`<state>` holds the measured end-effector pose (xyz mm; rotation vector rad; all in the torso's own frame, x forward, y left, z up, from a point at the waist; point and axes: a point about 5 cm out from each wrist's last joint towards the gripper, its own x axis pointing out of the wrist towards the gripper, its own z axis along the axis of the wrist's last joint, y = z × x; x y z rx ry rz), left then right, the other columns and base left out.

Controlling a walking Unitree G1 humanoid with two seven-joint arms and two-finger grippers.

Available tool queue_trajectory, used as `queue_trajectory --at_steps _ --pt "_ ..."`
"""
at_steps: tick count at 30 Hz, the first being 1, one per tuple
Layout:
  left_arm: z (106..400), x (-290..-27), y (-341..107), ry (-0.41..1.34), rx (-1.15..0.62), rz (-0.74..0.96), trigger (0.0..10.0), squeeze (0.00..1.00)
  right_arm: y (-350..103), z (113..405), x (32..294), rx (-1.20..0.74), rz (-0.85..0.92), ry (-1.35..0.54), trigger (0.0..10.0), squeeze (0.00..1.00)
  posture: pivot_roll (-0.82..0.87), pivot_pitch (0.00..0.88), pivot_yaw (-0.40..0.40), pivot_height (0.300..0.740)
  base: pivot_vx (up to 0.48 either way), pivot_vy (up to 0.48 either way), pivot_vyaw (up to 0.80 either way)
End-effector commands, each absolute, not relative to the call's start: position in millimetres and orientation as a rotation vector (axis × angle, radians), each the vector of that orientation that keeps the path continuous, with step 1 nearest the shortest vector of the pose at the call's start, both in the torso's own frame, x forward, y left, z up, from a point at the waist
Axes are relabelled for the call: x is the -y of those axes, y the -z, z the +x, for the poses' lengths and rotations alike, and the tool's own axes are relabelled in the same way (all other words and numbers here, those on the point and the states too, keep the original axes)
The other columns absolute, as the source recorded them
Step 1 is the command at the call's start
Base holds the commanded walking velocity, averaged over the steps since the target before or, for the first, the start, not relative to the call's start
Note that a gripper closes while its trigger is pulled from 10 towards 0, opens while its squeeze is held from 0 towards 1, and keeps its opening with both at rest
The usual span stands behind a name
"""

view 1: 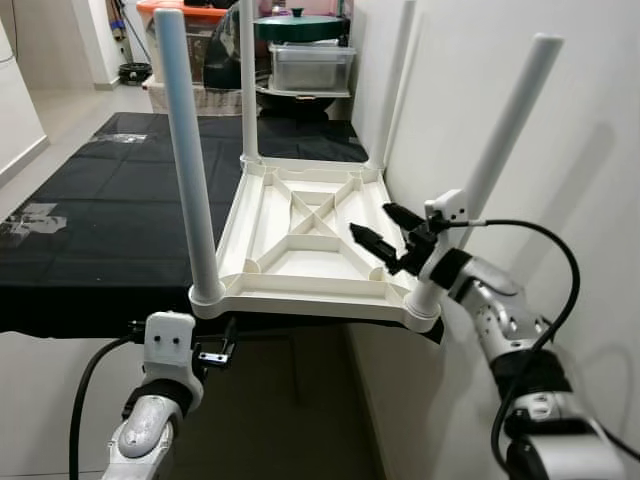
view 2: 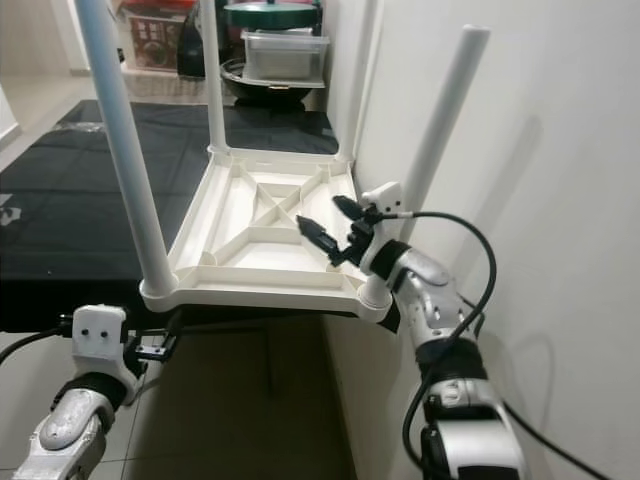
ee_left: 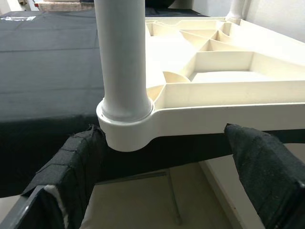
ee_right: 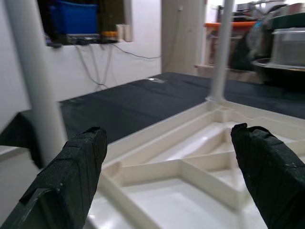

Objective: Building children table

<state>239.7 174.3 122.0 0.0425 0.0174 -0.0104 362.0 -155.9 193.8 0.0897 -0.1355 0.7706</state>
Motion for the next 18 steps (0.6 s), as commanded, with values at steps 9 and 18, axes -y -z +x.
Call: queue_trajectory --at_steps 9,18 --pt "239 -173 -123 0.02 -0.004 0.041 10.0 0.0 -197 318 129 0.18 0.233 -1.056 10.0 0.0 0.03 0.0 -0.076 0.74 0.0 0.0 0.0" --pt "239 -174 -123 0.027 -0.004 0.05 10.0 0.0 -149 293 141 -0.019 0.095 -1.075 10.0 0.0 0.02 0.0 -0.078 0.74 0.0 0.0 0.0"
